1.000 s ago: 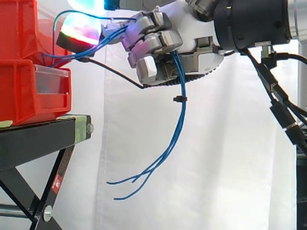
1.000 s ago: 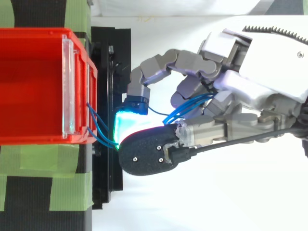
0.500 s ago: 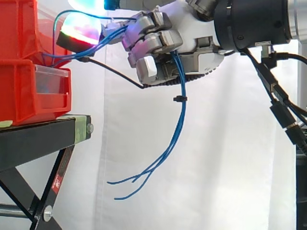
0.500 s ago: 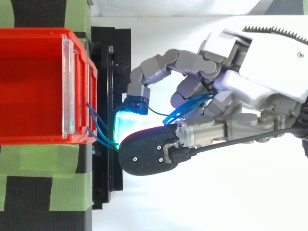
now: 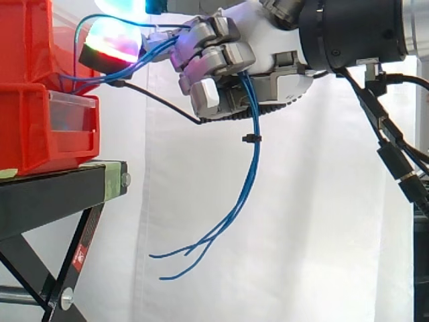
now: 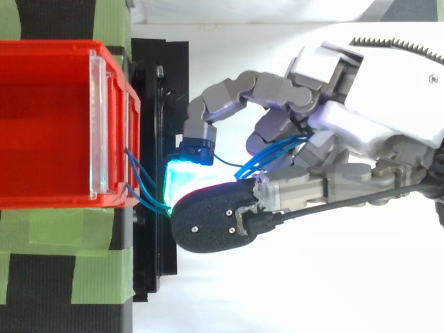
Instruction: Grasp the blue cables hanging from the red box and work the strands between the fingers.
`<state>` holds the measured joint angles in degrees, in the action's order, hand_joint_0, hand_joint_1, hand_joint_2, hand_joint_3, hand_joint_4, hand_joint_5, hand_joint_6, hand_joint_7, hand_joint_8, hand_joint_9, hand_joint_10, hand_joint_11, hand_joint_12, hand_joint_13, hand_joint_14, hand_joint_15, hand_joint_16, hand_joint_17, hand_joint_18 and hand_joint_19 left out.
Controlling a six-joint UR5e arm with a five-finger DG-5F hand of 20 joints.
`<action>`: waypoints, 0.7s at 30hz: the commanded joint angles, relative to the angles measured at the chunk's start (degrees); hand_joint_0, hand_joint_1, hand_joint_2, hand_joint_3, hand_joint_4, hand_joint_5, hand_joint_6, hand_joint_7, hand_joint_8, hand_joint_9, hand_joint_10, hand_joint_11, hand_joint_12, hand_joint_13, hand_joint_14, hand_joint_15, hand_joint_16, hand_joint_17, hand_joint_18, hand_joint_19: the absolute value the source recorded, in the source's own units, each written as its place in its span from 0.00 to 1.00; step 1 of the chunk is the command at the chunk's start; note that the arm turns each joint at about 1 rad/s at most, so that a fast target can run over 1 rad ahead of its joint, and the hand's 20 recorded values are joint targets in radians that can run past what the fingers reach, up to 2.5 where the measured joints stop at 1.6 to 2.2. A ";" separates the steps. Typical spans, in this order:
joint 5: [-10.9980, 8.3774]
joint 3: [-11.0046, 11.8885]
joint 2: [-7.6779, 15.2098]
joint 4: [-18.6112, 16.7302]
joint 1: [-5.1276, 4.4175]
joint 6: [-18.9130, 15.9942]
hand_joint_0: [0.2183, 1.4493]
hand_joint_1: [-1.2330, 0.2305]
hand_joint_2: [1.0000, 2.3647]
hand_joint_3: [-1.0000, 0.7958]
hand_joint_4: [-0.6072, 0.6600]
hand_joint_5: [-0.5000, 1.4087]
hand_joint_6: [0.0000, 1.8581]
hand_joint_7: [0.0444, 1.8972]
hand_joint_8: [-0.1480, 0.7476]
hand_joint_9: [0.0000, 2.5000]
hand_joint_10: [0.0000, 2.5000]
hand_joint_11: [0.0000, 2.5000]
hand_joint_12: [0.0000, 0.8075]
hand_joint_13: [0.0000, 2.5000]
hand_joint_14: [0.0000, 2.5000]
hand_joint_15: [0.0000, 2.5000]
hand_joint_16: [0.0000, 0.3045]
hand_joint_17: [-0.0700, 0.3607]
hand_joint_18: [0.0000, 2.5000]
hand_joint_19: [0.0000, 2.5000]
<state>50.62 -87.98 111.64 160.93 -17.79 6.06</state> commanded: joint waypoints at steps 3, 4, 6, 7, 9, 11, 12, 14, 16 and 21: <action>0.00 0.00 -0.02 0.00 -0.06 0.00 0.58 0.41 0.02 0.41 0.64 0.34 0.57 0.54 0.72 0.69 1.00 1.00 0.73 0.74 1.00 0.63 0.76 0.57 0.98 0.29; 0.00 0.00 -0.02 0.00 -0.06 0.00 0.58 0.41 0.02 0.41 0.64 0.34 0.57 0.54 0.72 0.69 1.00 1.00 0.73 0.74 1.00 0.63 0.76 0.57 0.98 0.29; 0.00 0.00 -0.02 0.00 0.03 0.00 0.58 0.41 0.02 0.41 0.64 0.34 0.57 0.54 0.72 0.69 1.00 1.00 0.73 0.74 1.00 0.63 0.76 0.57 0.98 0.29; 0.00 0.00 0.07 0.00 -0.06 0.00 0.58 0.41 0.02 0.42 0.64 0.34 0.58 0.54 0.72 0.69 1.00 1.00 0.73 0.74 1.00 0.63 0.76 0.57 0.98 0.29; 0.00 0.00 -0.02 0.00 0.03 0.00 0.58 0.41 0.02 0.42 0.64 0.34 0.58 0.54 0.72 0.69 1.00 1.00 0.73 0.74 1.00 0.63 0.76 0.57 0.98 0.29; 0.00 0.00 -0.02 0.00 0.03 0.00 0.58 0.41 0.02 0.41 0.64 0.34 0.57 0.55 0.72 0.69 1.00 1.00 0.73 0.74 1.00 0.63 0.76 0.57 0.98 0.29; 0.00 0.00 -0.02 0.00 -0.06 0.00 0.58 0.41 0.02 0.41 0.64 0.34 0.57 0.54 0.72 0.69 1.00 1.00 0.73 0.74 1.00 0.63 0.76 0.57 0.98 0.29; 0.00 0.00 0.07 0.00 0.03 0.00 0.58 0.41 0.02 0.42 0.64 0.34 0.58 0.54 0.72 0.69 1.00 1.00 0.73 0.74 1.00 0.63 0.76 0.57 0.98 0.29; 0.00 0.00 -0.02 0.00 -0.06 0.00 0.58 0.41 0.02 0.42 0.64 0.34 0.58 0.54 0.72 0.69 1.00 1.00 0.73 0.74 1.00 0.63 0.76 0.57 0.98 0.29; 0.00 0.00 0.07 0.00 0.03 0.00 0.58 0.41 0.02 0.41 0.64 0.34 0.58 0.54 0.72 0.69 1.00 1.00 0.73 0.74 1.00 0.63 0.76 0.57 0.98 0.29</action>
<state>50.63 -87.98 111.63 160.93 -17.79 6.06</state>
